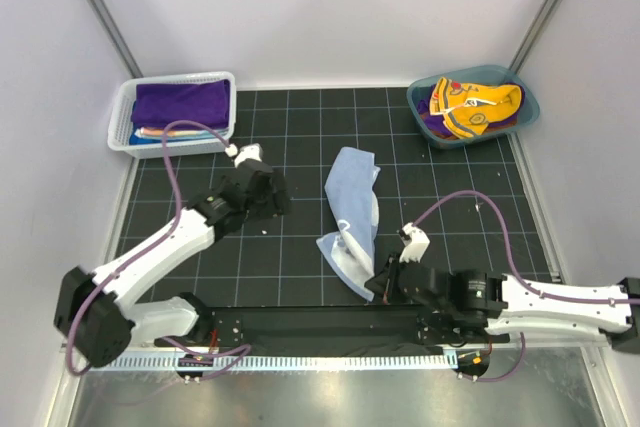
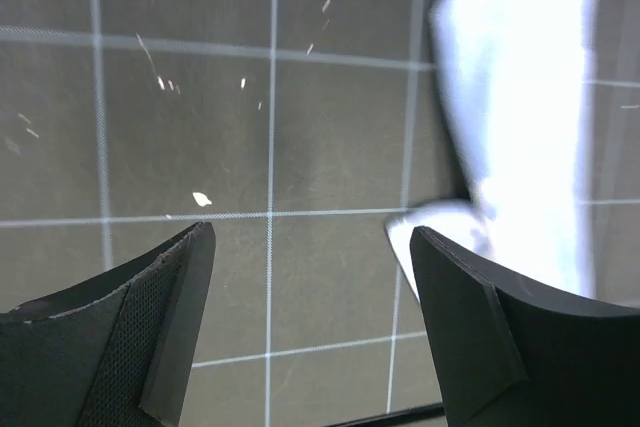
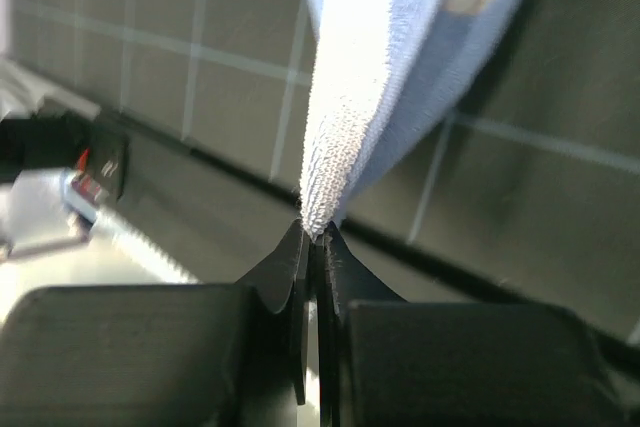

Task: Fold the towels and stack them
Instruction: Move the towel to the center of the board, then flatten out the crumpled towel

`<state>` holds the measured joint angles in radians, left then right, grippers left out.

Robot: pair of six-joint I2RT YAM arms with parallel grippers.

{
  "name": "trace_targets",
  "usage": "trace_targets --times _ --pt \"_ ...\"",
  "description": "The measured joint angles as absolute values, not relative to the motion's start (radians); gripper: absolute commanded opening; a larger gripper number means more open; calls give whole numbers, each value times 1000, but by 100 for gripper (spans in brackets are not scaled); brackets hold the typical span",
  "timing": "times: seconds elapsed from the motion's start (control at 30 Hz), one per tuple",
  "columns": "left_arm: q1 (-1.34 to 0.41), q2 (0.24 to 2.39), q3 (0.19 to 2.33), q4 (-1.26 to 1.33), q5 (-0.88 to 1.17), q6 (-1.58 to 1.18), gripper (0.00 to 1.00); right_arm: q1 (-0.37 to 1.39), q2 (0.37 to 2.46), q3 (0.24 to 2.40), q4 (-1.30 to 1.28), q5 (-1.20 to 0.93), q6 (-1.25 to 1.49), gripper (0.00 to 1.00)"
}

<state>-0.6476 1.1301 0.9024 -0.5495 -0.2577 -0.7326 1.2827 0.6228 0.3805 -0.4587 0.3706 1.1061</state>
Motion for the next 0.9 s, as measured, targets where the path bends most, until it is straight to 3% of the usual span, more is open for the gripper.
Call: trace_targets --times 0.07,0.1,0.2,0.23,0.3,0.43,0.53,0.7,0.9 --pt "-648 1210 887 -523 -251 -765 81 1396 588 378 -503 440 1168 12" --pt "-648 1251 887 -504 -247 -781 80 1446 594 387 -520 463 1197 25" --pt "-651 1358 891 -445 -219 -807 80 1491 695 432 -576 518 1237 51" --pt "-654 1396 897 -427 -212 -811 80 1493 735 453 -598 542 1237 66" --pt "-661 1446 912 -413 -202 -812 80 1489 796 501 -633 593 1223 71" --pt "-677 1542 1019 -416 -190 -799 79 1347 798 609 -669 634 1126 70" --pt "-699 1657 1193 -422 -201 -770 78 1064 777 674 -629 581 998 66" --pt "-754 1917 1573 -450 -260 -698 74 564 881 728 -545 337 820 57" --pt "-790 2257 1987 -550 -343 -579 71 256 1102 735 -434 51 718 49"
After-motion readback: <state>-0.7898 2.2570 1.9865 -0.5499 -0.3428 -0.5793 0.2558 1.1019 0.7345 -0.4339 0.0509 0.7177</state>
